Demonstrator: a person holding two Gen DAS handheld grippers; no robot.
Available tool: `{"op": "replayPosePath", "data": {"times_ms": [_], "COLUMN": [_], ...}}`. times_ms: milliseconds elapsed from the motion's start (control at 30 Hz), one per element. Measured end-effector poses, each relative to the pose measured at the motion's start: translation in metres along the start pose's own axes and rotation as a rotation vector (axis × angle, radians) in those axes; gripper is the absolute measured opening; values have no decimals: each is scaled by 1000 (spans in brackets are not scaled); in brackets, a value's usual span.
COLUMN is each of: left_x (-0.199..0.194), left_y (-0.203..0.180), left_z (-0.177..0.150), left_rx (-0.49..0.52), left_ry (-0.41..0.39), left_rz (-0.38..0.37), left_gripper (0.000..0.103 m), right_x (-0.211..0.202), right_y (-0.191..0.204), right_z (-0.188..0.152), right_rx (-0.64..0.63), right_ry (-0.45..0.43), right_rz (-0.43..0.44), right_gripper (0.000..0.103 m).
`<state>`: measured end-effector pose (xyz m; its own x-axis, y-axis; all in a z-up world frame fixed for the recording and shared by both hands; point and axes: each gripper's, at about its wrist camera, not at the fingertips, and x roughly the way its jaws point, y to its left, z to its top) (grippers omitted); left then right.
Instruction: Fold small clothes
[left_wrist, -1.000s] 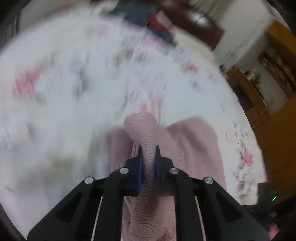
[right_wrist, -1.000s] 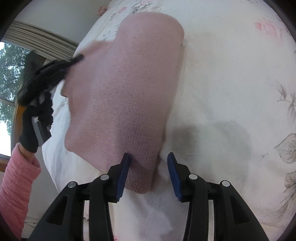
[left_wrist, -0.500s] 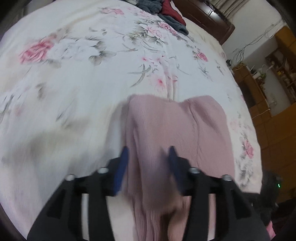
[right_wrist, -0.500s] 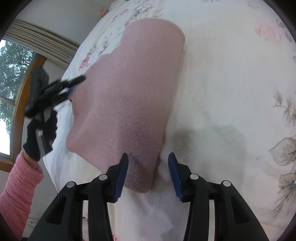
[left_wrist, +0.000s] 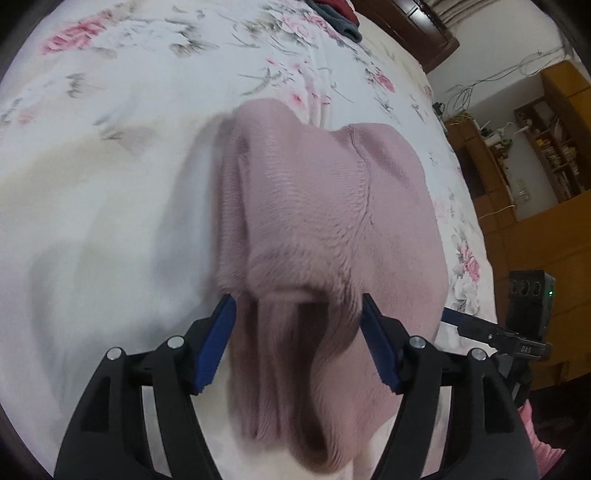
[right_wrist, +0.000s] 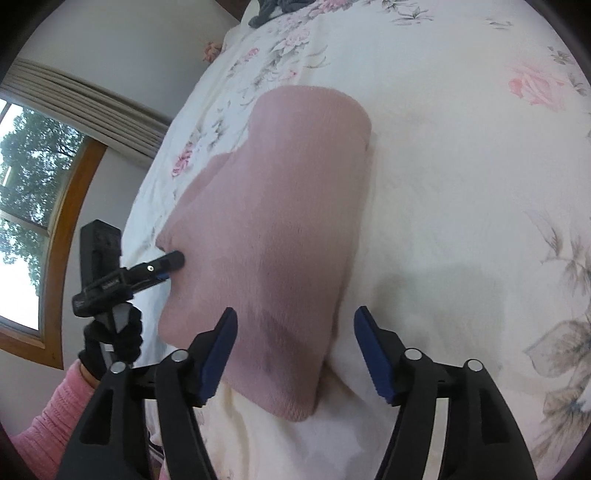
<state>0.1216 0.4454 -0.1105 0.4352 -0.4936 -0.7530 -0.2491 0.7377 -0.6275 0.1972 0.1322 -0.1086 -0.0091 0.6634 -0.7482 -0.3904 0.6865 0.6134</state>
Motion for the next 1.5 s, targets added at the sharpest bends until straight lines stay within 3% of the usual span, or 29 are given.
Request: {"op": "replayPosePath", "data": {"times_ms": [233, 300, 367, 433, 500, 600, 667, 867, 1067, 1267, 1367, 1500], "left_x": [33, 40, 44, 46, 47, 43, 40, 24, 6, 28, 54, 65], "left_y": [-3, -7, -11, -14, -14, -19, -24, -54, -100, -140, -135, -114], "left_z": [16, 16, 16, 15, 15, 15, 14, 9, -18, -67, -85, -90], "left_rx": [-12, 2, 16, 23, 10, 15, 16, 17, 48, 113, 95, 27], "left_ry": [28, 30, 33, 29, 35, 12, -7, -67, -89, -26, 44, 84], "left_rz": [-66, -68, -64, -62, -94, -101, -115, -184, -264, -250, -205, -194], "left_gripper": [84, 87, 88, 77, 54, 40, 38, 36, 35, 36, 37, 44], "right_x": [23, 36, 50, 63, 67, 59, 52, 23, -42, -93, -88, -69], "right_y": [-14, -22, -27, -30, -29, -23, -25, -19, -10, -24, -41, -53], "right_z": [20, 25, 28, 30, 31, 28, 26, 28, 12, -31, -51, -61], "right_rx": [55, 92, 124, 151, 162, 131, 144, 151, 80, 52, 57, 52], "right_ry": [8, 29, 56, 67, 62, 51, 45, 20, -13, 13, 55, 90], "right_rz": [101, 164, 219, 244, 246, 234, 253, 302, 291, 211, 130, 114], "right_gripper": [79, 82, 89, 91, 89, 68, 55, 42, 35, 35, 35, 39]}}
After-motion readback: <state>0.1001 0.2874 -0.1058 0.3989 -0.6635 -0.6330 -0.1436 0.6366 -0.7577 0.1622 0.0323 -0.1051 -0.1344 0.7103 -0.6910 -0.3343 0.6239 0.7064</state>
